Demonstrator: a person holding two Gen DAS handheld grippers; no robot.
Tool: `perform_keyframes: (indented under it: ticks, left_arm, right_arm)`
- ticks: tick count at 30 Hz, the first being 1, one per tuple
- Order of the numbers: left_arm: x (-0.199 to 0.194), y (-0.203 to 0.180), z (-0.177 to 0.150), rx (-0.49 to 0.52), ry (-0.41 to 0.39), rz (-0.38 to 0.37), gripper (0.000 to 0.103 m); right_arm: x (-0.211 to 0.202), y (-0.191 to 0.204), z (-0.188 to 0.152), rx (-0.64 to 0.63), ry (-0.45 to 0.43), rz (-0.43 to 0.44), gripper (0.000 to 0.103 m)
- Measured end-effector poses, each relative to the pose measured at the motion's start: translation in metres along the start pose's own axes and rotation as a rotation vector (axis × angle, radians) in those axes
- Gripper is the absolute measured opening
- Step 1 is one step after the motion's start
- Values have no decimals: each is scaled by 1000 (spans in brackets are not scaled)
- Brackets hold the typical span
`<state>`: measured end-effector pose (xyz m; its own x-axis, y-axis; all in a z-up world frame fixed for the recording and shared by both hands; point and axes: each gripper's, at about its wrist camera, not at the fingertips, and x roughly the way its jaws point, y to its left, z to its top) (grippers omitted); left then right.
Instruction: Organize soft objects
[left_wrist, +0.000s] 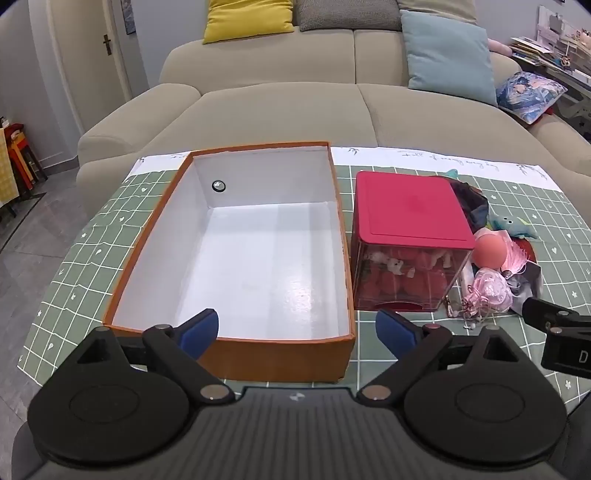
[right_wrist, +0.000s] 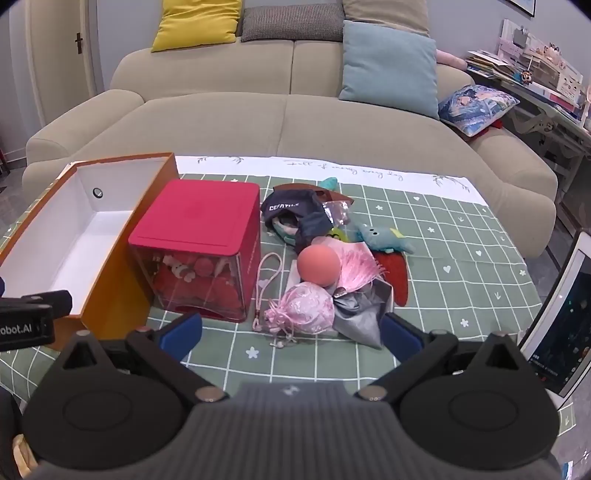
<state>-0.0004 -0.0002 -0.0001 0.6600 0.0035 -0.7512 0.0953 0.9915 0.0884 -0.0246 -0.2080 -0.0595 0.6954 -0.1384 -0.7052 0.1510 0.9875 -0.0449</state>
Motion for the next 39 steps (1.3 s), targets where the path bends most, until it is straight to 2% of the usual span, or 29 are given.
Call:
perform_keyframes:
  ticks: [7, 8, 13, 18, 39]
  left_arm:
    - [-5, -5, 0, -4, 3, 25, 103]
    - [0, -5, -1, 1, -9, -10, 103]
    - [-4, 0, 0, -11, -16, -27, 103]
    - [-4, -1, 0, 9, -22, -4, 103]
    - [-4, -2, -1, 11, -30, -10, 103]
  right_arm:
    - [0, 0, -1, 2, 0, -2, 101]
    - [0, 0, -1, 3, -1, -3, 101]
    - [0, 7, 0, 8, -3, -5, 101]
    - [1, 2, -3, 7, -10, 4, 101]
    - [-2, 2, -2, 2, -23, 3, 101]
